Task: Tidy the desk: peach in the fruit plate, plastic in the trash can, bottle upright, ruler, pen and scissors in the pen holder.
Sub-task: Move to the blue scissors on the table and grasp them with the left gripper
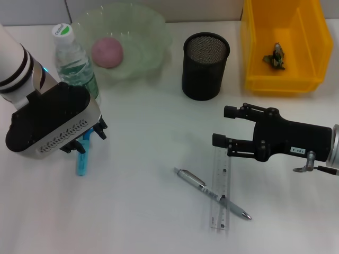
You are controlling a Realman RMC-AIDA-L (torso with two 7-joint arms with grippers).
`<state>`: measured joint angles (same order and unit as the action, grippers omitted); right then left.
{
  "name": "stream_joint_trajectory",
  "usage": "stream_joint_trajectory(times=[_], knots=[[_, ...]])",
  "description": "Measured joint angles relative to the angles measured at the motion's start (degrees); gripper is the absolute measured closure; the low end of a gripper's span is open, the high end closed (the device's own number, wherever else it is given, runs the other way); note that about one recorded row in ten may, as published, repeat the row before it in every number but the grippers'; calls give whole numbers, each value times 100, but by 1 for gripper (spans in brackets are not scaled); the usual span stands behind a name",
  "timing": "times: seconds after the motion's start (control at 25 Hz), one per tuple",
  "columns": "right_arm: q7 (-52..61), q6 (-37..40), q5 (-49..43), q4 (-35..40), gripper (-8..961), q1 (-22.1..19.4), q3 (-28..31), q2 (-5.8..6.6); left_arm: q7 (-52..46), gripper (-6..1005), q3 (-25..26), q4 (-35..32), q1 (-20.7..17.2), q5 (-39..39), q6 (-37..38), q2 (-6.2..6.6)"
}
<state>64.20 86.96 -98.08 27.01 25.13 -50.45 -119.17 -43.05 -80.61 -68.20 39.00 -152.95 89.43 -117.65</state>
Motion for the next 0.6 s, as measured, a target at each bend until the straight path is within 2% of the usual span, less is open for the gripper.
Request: stream_joint_trajectory(times=[0.08, 0.6], knots=[[37, 0, 0, 12, 140, 1, 1, 0, -16, 498, 1, 26, 10, -8, -29, 9], [248, 65, -5, 187, 140, -1, -1, 0, -2, 498, -157, 219, 92, -164, -5, 31]])
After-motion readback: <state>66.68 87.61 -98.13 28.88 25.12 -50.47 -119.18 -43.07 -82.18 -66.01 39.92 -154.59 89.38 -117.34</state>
